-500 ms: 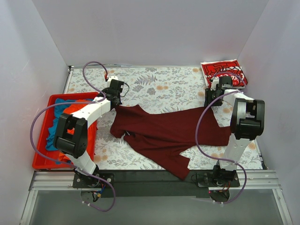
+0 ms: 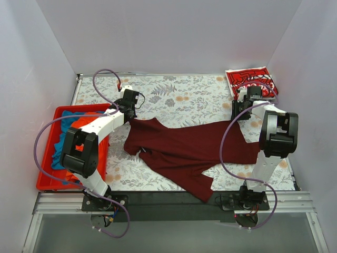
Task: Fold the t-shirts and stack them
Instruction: Flatten the tshirt out
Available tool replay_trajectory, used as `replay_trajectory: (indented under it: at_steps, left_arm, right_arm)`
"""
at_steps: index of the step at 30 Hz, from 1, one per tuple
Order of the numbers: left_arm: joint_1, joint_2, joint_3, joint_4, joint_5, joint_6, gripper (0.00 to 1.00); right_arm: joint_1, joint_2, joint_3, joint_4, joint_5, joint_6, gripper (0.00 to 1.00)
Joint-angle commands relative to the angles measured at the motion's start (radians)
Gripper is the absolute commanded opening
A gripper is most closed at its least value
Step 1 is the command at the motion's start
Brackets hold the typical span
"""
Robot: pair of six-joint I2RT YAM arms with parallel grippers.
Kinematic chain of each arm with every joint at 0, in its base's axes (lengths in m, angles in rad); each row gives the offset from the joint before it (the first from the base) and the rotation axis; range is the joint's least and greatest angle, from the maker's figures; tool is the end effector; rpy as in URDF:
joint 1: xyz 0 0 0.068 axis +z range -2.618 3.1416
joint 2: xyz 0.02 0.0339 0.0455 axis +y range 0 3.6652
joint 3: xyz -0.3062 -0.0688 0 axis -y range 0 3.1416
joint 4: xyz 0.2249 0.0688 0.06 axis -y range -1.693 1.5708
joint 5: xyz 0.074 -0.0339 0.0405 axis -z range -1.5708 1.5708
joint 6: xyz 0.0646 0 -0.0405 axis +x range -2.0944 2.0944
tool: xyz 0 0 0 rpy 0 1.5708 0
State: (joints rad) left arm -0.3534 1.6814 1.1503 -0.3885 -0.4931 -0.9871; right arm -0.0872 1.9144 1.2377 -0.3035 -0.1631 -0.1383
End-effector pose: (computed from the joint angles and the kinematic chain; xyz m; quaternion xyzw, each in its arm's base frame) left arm 0.3459 -0.0950 0.2515 -0.3605 0.8487 -0.0115 0.3867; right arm 0.4121 -0.0255 0.1933 -0.0481 0.9526 0.0448 0.2970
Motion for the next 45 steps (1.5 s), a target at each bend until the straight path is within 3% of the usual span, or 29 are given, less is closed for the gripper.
replay_trajectory:
  at_steps: [1,4,6,7,10,21,24,33,38,45]
  left_arm:
    - [0.013,-0.029,0.022,0.004,-0.009,0.004,0.00]
    - [0.013,-0.026,0.023,0.004,-0.007,0.004,0.00]
    - [0.014,-0.028,0.023,0.005,-0.004,0.004,0.00]
    - [0.013,-0.025,0.023,0.004,-0.004,0.004,0.00]
    - [0.014,-0.026,0.023,0.004,-0.004,0.004,0.00]
    - [0.028,-0.028,0.042,0.043,0.031,-0.004,0.00]
    - [0.040,0.010,0.124,0.047,0.013,0.004,0.00]
    - [0.044,0.012,0.601,-0.062,-0.056,0.108,0.00]
    - [0.041,-0.145,0.730,-0.092,-0.027,0.134,0.00]
    - [0.036,-0.474,0.727,-0.090,0.066,0.136,0.00]
  right_arm:
    - [-0.008,0.041,-0.046,-0.072,-0.007,-0.009,0.39]
    - [-0.008,0.044,-0.061,-0.071,-0.009,-0.014,0.27]
    - [-0.008,0.041,-0.067,-0.069,-0.013,-0.012,0.25]
    - [-0.006,0.041,-0.072,-0.068,-0.019,-0.012,0.16]
    - [-0.008,0.041,-0.073,-0.068,-0.026,-0.011,0.01]
    - [-0.006,-0.101,0.014,-0.057,-0.076,0.078,0.01]
    - [-0.006,-0.172,0.078,-0.055,-0.050,0.106,0.01]
    - [-0.013,-0.400,0.328,-0.134,0.046,0.131,0.01]
    - [-0.019,-0.604,0.370,-0.161,0.048,0.112,0.01]
    - [-0.019,-0.949,0.286,-0.175,0.022,0.065,0.01]
